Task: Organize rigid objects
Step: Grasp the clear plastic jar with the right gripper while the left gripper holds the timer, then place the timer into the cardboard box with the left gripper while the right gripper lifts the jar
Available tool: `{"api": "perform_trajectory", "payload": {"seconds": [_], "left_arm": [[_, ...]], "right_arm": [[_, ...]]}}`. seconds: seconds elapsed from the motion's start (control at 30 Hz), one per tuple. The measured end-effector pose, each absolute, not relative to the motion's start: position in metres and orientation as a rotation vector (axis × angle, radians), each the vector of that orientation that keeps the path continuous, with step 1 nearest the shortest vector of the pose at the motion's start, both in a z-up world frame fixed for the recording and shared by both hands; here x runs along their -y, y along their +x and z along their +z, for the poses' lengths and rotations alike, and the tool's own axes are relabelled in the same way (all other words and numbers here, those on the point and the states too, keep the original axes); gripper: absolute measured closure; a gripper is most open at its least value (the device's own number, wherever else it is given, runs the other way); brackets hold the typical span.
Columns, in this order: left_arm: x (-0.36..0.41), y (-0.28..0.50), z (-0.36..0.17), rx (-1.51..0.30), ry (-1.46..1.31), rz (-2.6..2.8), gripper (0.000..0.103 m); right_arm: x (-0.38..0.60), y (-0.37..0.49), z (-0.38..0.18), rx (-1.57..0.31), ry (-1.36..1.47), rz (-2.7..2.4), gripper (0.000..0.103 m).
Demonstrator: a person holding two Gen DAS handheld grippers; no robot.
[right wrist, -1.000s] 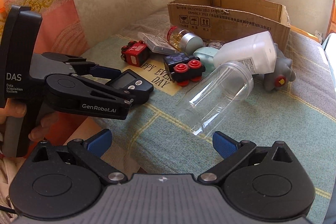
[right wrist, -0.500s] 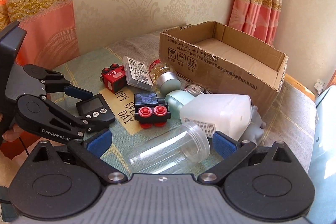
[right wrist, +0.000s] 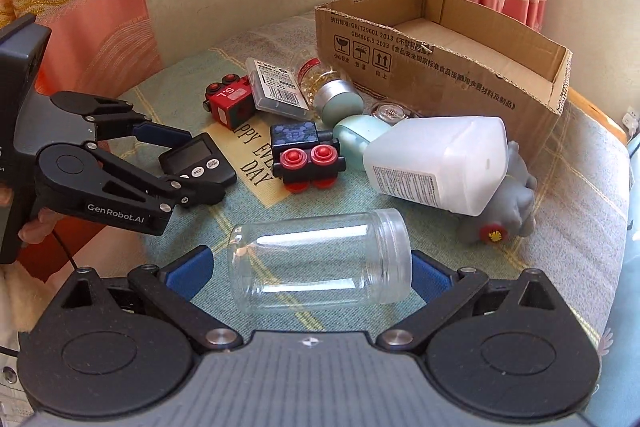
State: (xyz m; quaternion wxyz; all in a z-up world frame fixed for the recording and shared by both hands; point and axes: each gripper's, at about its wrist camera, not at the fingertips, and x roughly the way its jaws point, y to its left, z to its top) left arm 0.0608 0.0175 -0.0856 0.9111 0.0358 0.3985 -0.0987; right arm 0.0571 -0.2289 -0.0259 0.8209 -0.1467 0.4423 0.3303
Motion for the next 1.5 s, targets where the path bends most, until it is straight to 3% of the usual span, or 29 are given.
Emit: {"api": "perform_trajectory", "payload": {"seconds": [0.2,0.3,0.87,1.07,1.5], "left_arm": [[-0.019,0.060,-0.088,-0.807,0.071,-0.172,0.021],[-0.020,0.058,-0.089,-0.795,0.058,-0.164,0.020],[-0.016,0.051,-0.090,-0.752,0.056,-0.178,0.033],[-0.017,0.054,-0.087,-0.771,0.070,-0.194,0.034],[-0.019,0.060,-0.060,-0.778,0.103,-0.243,0.034]], "right_arm": [[0.212,0.041,-0.033,-0.886,-0.372,0.586,0.000],[0.206,0.040,-0.037,-0.871,-0.389,0.568,0.000],[0.197,0.042,-0.047,-0.813,-0.365,0.492,0.001],[0.195,0.041,-0.044,-0.816,-0.382,0.473,0.009],[0.201,0.039,-0.018,-0.799,-0.350,0.454,0.010]]}}
